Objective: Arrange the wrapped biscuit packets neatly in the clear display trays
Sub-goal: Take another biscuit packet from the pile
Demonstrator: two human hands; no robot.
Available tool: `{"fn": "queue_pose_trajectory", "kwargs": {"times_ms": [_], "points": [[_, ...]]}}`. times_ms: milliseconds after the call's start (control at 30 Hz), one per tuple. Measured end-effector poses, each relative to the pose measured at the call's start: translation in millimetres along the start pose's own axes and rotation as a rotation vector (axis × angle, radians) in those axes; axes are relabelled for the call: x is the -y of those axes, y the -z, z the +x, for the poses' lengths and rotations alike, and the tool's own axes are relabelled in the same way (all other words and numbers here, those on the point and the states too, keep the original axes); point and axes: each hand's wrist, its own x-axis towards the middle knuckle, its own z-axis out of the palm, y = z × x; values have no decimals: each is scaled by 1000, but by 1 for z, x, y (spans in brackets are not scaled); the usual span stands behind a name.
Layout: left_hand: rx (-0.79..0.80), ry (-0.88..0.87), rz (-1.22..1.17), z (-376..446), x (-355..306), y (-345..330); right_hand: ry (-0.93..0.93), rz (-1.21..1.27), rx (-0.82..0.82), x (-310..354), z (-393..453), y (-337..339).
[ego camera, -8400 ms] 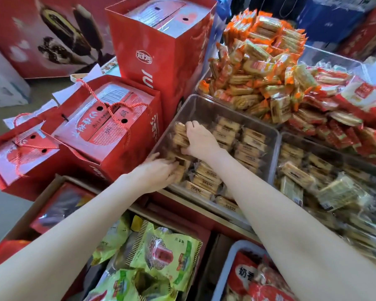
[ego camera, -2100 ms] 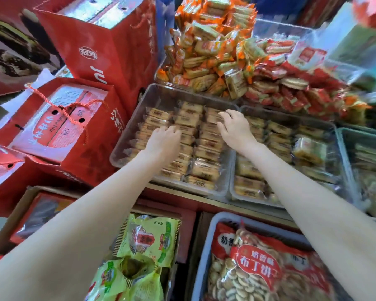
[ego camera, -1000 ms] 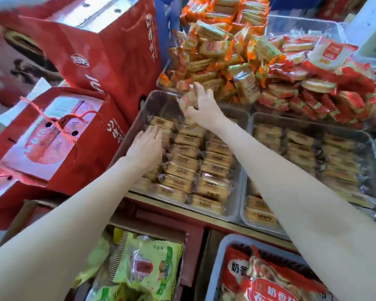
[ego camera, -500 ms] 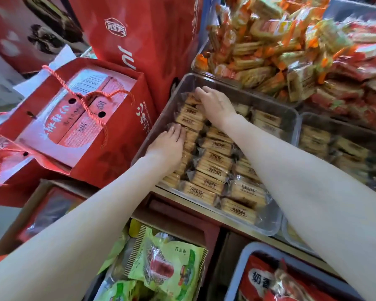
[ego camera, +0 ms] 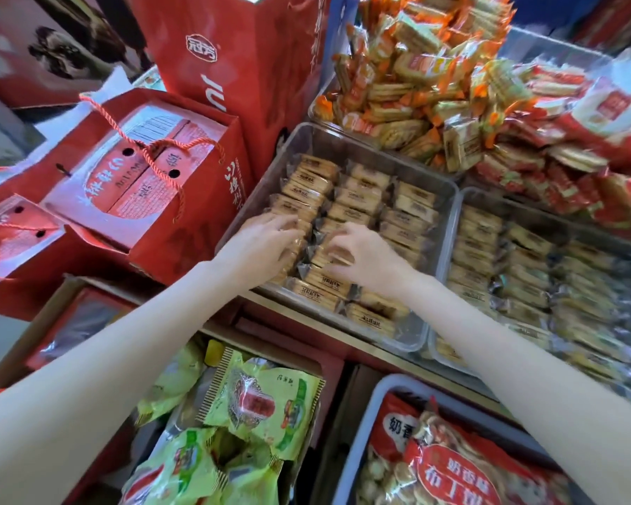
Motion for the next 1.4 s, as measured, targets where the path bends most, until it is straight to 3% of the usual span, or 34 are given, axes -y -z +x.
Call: {"fn": "queue_pose_trajectory", "kwargs": {"times_ms": [100,167,233,700,933,1300,1400], "points": [[88,-17,-120,-15,-1,12,32,25,124,8,-4,-14],[253,59,-177,-17,-4,18,24,46,144,12,-1,-17],[301,127,-213,-16,-8,20,4,22,146,13,2,-20],[201,345,-212,-16,-13,18,-259,42,-18,41,17,-37],[259,367,-195,-13,-15,19,-266,-56,-74,42,22,-36],[394,368,-132,-7,-15,12,-249,110,-149,35,3,-24],[342,374,-147,-10,-20,19,-223,230,-190,36,-4,-4]]}}
